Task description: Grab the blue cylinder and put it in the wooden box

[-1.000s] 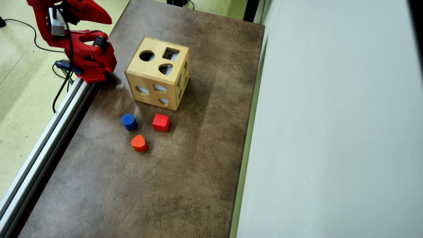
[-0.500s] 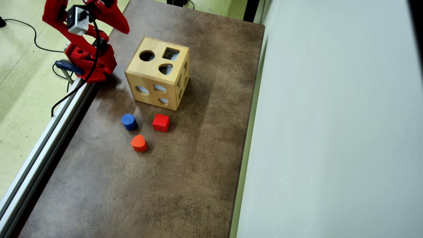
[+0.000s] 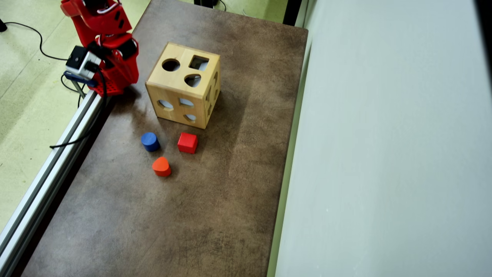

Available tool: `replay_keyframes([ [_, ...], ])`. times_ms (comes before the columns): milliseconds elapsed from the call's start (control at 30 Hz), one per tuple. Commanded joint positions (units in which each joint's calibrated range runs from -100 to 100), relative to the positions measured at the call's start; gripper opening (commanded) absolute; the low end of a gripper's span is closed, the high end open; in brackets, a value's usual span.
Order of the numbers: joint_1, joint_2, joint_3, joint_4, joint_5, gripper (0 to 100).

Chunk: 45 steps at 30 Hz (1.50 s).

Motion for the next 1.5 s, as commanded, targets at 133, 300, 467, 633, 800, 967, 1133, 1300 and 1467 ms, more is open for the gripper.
replay_keyframes([
  [133,2.76,9.84,-1.19,-1.11,7.18,4],
  [300,2.09,17.99,-1.10,-2.15,8.06,4],
  [467,2.17,24.19,-1.01,-9.55,8.35,4],
  [633,2.02,28.95,-1.01,-11.00,8.64,4],
  [800,2.09,33.45,0.16,-11.08,12.84,4],
  [967,2.02,33.03,3.82,-11.16,17.44,4],
  [1133,2.02,33.45,6.15,-11.16,18.41,4],
  [1300,1.94,32.69,6.33,-13.89,18.36,4],
  [1467,1.94,32.60,6.33,-14.70,17.97,8],
])
